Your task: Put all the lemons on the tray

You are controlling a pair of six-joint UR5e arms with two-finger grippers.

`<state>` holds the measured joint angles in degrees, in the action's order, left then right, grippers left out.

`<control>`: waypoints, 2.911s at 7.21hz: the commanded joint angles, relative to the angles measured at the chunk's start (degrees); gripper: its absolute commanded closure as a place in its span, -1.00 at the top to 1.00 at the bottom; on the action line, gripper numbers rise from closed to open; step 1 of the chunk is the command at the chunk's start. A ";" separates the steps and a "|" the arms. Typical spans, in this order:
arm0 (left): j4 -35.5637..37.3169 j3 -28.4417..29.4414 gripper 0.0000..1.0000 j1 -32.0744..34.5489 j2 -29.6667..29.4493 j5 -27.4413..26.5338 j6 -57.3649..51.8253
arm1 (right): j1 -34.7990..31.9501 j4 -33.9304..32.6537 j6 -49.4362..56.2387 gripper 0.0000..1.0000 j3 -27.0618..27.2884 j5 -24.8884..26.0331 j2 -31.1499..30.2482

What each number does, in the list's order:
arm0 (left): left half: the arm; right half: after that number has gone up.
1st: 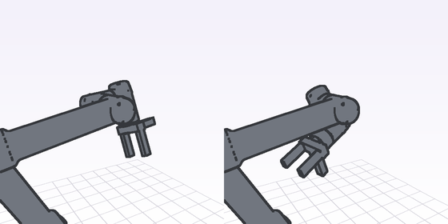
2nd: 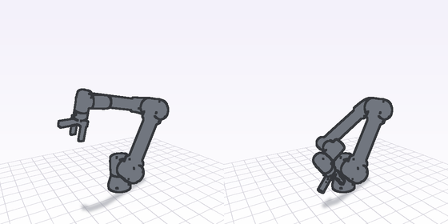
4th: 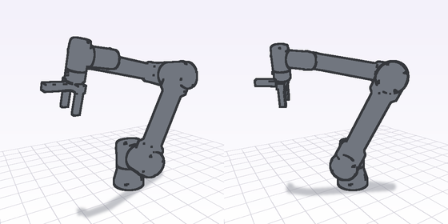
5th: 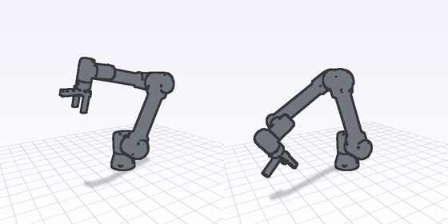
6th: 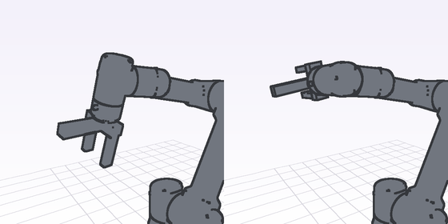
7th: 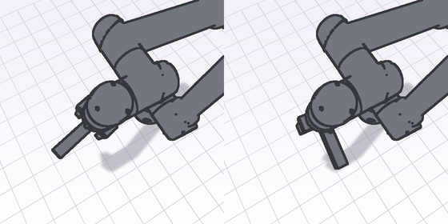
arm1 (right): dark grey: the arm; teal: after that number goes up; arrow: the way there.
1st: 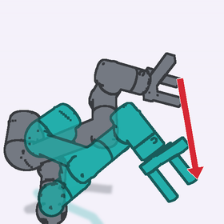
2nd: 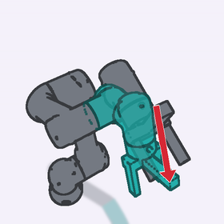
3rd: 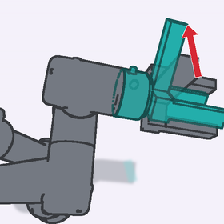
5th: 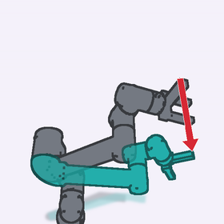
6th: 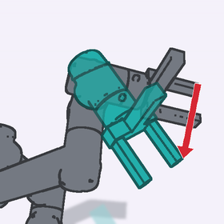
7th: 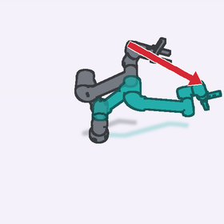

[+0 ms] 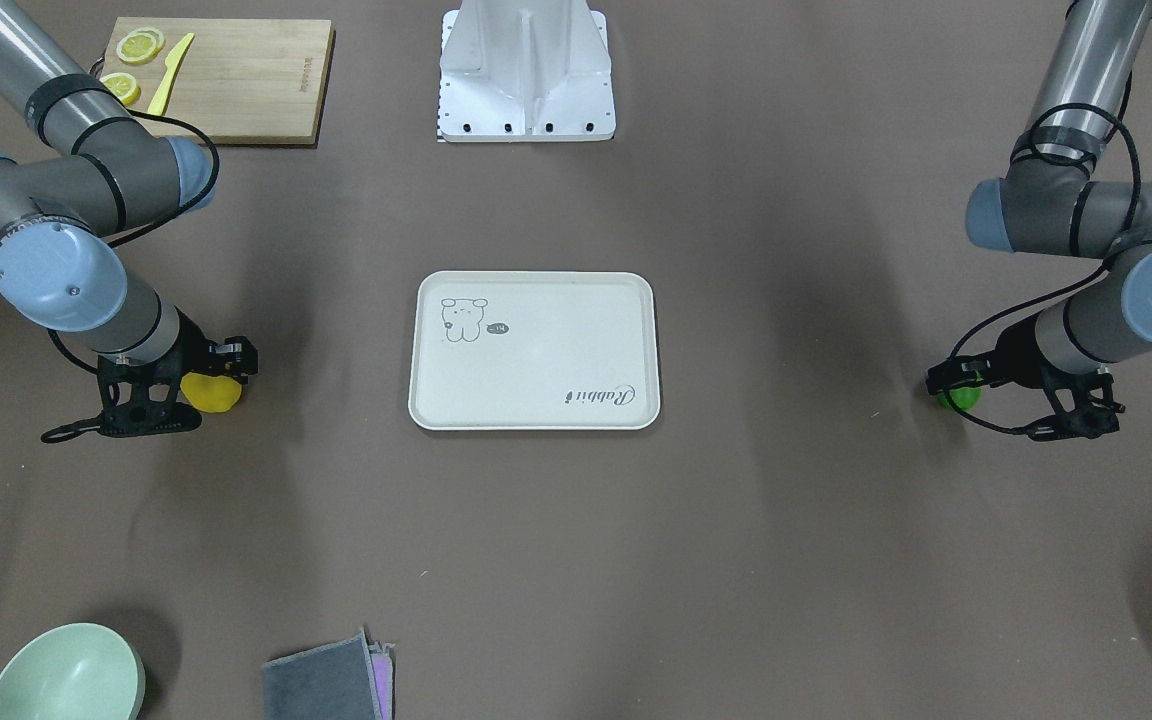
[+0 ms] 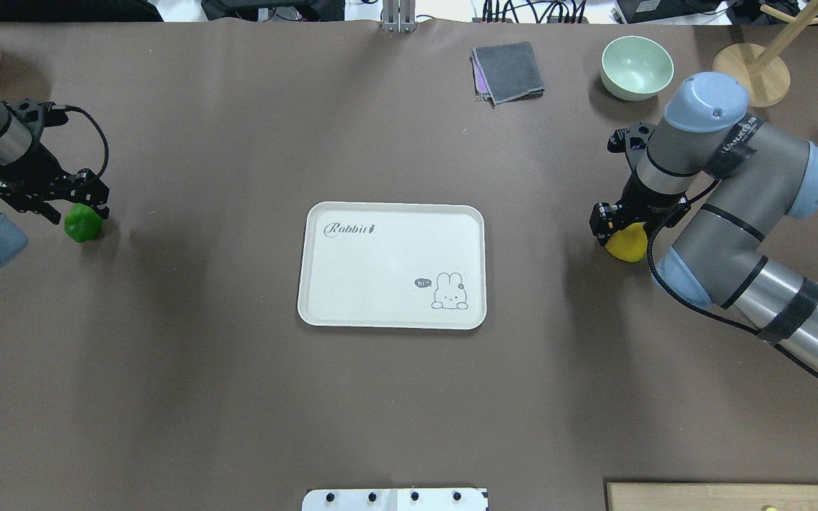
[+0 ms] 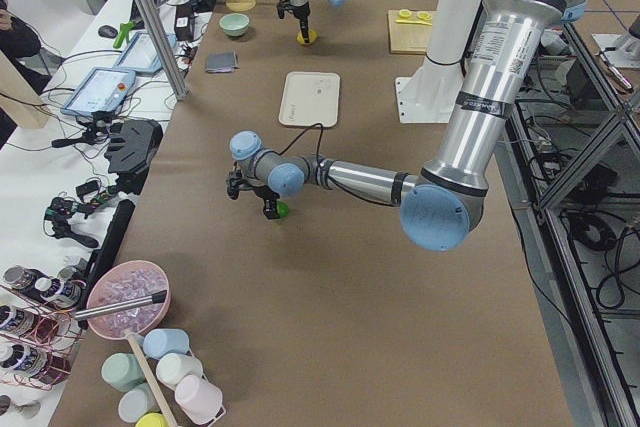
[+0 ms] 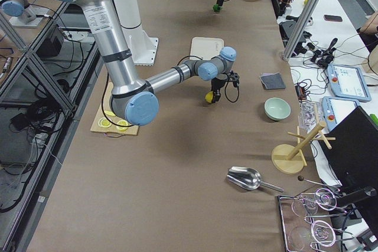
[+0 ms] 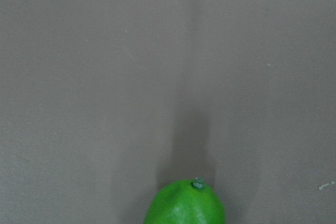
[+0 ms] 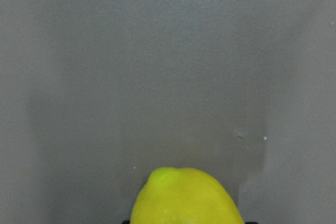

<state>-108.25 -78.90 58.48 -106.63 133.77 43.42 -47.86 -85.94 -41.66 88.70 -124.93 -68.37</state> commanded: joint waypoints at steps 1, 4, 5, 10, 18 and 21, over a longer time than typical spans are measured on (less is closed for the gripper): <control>-0.47 -0.02 -0.88 -0.38 0.46 -0.35 -1.74 | -0.30 0.15 0.09 -0.20 1.11 -0.40 1.56; -0.12 -1.07 -1.00 0.49 0.99 2.70 -2.19 | -0.04 0.16 0.35 -0.20 6.22 -0.49 6.04; 0.14 -1.25 -1.00 2.06 0.99 4.03 -2.63 | 0.57 0.16 0.09 -0.19 5.87 -0.32 8.76; 9.42 -6.67 -1.00 6.72 0.90 6.24 -6.49 | 6.10 10.93 0.52 -0.19 -5.61 -0.14 20.28; 26.93 -16.55 -1.00 10.43 -2.86 5.19 -12.48 | 8.57 23.88 1.05 0.99 -11.98 -0.40 19.68; 28.97 -16.72 -1.00 8.41 -8.32 1.93 -6.00 | 4.02 26.86 1.05 0.99 -11.45 -5.39 18.54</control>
<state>-79.62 -95.50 67.59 -113.23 136.24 34.70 -41.60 -60.42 -40.61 77.04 -127.77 -49.30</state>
